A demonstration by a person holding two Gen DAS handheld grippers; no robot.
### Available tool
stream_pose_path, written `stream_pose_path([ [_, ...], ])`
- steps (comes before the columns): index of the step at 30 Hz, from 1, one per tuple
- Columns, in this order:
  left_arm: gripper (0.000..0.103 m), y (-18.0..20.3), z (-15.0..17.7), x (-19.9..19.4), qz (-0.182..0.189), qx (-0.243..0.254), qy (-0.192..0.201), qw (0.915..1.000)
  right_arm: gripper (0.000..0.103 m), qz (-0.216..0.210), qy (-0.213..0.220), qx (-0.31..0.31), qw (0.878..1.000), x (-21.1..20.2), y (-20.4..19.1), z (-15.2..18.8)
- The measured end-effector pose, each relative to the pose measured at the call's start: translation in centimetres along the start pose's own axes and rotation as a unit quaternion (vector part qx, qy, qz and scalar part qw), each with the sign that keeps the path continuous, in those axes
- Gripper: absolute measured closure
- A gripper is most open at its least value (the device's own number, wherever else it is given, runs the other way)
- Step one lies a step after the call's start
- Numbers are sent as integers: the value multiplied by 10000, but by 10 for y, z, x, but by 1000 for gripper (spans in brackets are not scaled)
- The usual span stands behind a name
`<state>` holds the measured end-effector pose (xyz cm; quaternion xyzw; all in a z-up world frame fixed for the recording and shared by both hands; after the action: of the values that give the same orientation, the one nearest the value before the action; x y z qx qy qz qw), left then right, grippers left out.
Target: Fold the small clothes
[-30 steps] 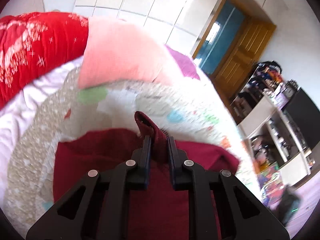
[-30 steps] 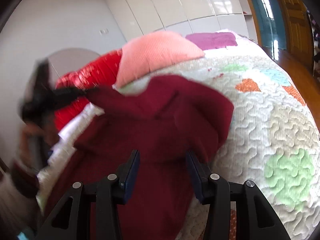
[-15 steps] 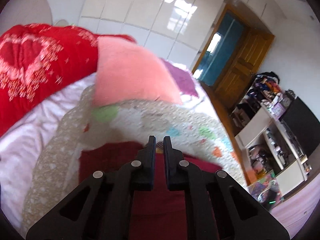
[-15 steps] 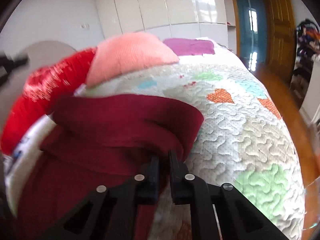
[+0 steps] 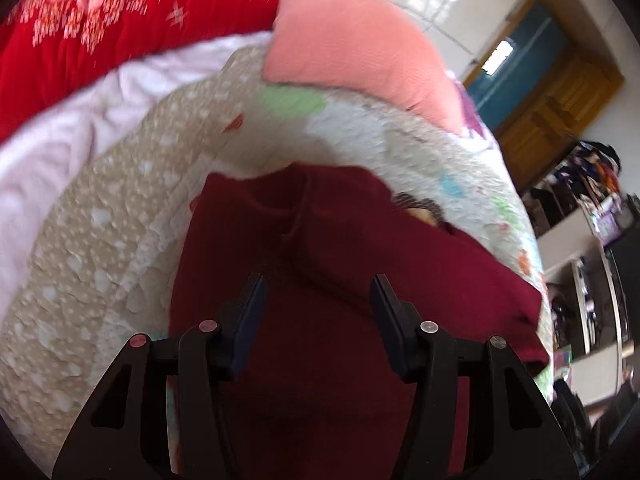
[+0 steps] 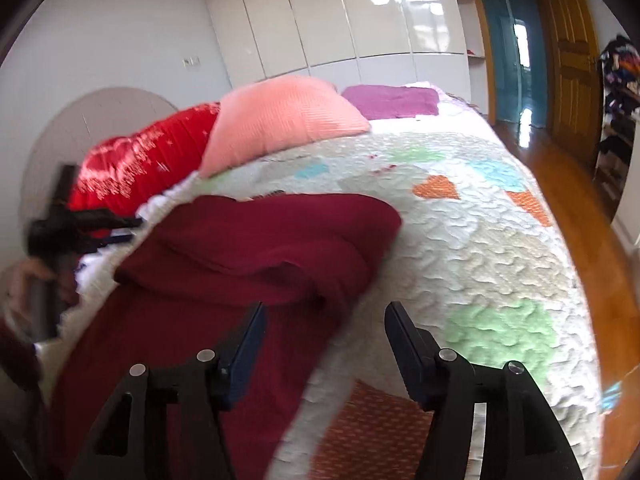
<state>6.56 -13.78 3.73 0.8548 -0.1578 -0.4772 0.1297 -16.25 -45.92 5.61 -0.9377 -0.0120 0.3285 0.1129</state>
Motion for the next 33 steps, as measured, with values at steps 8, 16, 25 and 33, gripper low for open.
stream_pose_path([
  [8,51,5,-11,36,-140,-386,184,9990,44,424,-38,-315,9986,32,-7,-3],
  [16,91,29,-12,-20,392,-11,564,9976,94,94,-48,-21,9999,48,11,-21],
  [25,91,-4,34,2,182,-13,49,9998,96,322,-519,1,9981,37,26,9],
  [33,91,-1,33,-1,188,146,264,9994,58,279,-327,228,9988,6,33,-12],
])
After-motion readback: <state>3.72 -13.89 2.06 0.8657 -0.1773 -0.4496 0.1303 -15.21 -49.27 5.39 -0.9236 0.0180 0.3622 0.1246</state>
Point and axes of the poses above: each gripper's, at about its wrist camera, not at the fingertips, and x roughly the way its jaws point, y to its right, z to its underside, the point moved 2 cm from there along x, roughly the way its jaws point, and after that the axes turned 1 degree about y, right-handed, at the moved point
